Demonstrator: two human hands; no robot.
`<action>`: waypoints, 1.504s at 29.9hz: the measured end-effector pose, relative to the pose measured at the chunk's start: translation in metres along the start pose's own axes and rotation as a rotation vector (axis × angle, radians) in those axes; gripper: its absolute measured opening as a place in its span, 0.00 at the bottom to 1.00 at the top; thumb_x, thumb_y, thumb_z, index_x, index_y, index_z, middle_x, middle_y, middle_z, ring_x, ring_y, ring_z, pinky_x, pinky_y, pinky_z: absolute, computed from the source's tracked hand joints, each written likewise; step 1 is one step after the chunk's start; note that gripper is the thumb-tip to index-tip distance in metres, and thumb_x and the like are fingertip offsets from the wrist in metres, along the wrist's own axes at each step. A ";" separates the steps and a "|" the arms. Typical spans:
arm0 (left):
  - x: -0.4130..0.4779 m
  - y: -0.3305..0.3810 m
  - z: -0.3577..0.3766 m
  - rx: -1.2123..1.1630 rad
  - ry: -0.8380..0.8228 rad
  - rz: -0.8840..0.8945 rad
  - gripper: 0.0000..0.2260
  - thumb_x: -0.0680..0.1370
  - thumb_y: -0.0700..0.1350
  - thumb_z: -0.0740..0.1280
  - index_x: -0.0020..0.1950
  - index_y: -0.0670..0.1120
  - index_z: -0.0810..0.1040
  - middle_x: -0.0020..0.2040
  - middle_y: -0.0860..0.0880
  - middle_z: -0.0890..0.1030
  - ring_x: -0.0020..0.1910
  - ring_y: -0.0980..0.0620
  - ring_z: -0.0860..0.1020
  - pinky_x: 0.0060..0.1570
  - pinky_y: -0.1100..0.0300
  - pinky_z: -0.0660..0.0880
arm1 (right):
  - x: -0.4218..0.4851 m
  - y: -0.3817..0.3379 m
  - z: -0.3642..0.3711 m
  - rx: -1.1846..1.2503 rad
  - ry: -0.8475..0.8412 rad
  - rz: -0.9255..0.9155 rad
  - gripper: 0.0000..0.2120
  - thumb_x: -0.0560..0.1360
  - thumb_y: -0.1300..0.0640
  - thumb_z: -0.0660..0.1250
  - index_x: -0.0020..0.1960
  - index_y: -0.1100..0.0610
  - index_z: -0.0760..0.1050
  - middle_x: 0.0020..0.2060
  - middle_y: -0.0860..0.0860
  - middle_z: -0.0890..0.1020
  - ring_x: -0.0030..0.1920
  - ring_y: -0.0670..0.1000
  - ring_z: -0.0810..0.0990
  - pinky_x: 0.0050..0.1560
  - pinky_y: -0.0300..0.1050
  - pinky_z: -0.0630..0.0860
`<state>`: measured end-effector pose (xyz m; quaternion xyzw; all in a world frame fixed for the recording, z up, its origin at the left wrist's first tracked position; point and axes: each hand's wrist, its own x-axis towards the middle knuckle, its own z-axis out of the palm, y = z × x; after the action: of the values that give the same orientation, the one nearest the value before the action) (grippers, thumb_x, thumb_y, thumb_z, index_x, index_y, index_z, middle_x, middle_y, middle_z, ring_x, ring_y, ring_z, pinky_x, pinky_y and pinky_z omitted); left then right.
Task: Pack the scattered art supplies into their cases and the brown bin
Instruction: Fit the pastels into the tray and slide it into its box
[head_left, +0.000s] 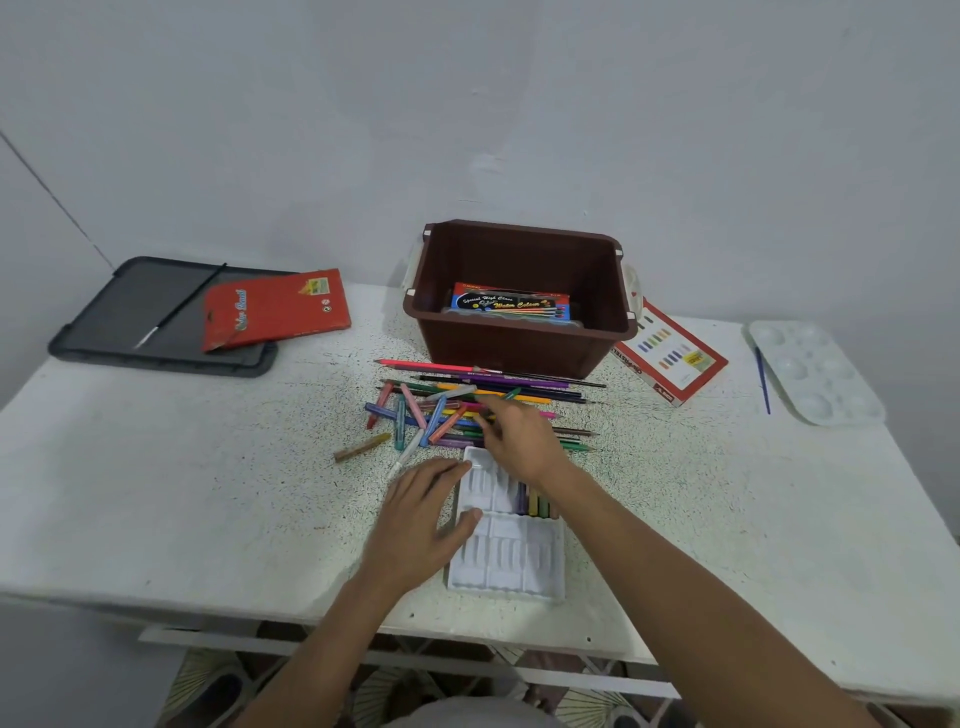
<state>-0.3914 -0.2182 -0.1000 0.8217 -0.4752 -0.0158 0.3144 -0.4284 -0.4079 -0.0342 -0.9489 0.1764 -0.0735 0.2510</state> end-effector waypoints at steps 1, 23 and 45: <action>0.000 0.000 0.000 0.000 -0.002 0.000 0.24 0.79 0.62 0.59 0.72 0.52 0.69 0.67 0.55 0.70 0.67 0.56 0.67 0.67 0.55 0.65 | -0.002 0.000 -0.004 0.050 0.018 0.029 0.16 0.80 0.59 0.63 0.68 0.58 0.74 0.41 0.54 0.82 0.37 0.53 0.76 0.37 0.41 0.67; -0.001 -0.001 0.001 0.021 -0.010 -0.016 0.24 0.79 0.62 0.60 0.73 0.54 0.68 0.68 0.57 0.69 0.68 0.58 0.64 0.68 0.58 0.60 | -0.067 0.021 -0.003 0.066 0.036 0.156 0.13 0.77 0.55 0.70 0.61 0.55 0.80 0.48 0.52 0.75 0.48 0.48 0.71 0.50 0.39 0.67; 0.001 0.000 0.000 -0.002 -0.013 -0.013 0.25 0.78 0.62 0.60 0.72 0.53 0.69 0.68 0.57 0.70 0.67 0.57 0.66 0.67 0.57 0.62 | -0.100 0.042 0.009 0.013 0.194 0.079 0.29 0.79 0.34 0.51 0.70 0.51 0.71 0.58 0.47 0.70 0.59 0.48 0.65 0.59 0.46 0.70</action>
<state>-0.3912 -0.2185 -0.0993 0.8244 -0.4715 -0.0236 0.3123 -0.5319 -0.4006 -0.0677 -0.9279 0.2369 -0.1563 0.2416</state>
